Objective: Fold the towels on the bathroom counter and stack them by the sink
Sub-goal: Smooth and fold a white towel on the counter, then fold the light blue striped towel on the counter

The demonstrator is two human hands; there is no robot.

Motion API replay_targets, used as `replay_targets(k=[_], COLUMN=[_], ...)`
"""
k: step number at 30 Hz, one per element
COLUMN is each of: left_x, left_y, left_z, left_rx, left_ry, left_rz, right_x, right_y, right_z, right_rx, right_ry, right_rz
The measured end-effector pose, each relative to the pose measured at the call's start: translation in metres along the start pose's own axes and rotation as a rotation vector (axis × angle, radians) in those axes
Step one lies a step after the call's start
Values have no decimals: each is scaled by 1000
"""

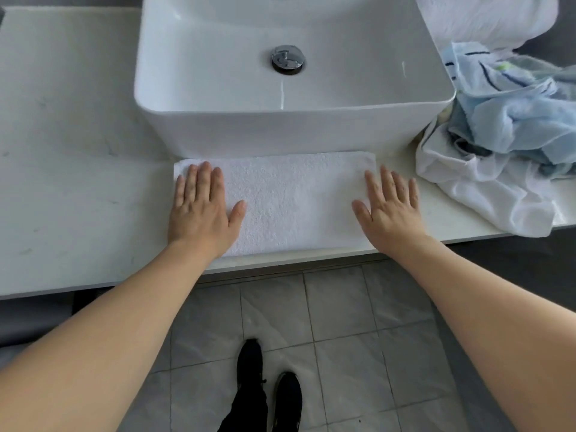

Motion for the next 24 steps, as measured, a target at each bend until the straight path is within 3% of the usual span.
replay_targets(k=[5,10,24], left_x=[19,22,-11], left_y=[-27,-41,-97], left_z=[78,163,347], left_rx=[203,234,365], left_ry=[226,496,430], left_rz=[33,33,72], right_x=[35,57,47], right_y=[-31,-48,-99], right_z=[23,62,225], right_rx=[-83,-148,-276], right_ry=[-11,22,-20], right_rz=[124,186,344])
Point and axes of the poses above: each hand's wrist, its own x-axis away from the middle knuckle, its own y-axis out of the palm, z = x × y, the point moved 3 cm from there along -x, towards the middle knuckle, and after that the axes turned 1 degree about -y, right-handed, at the moved point
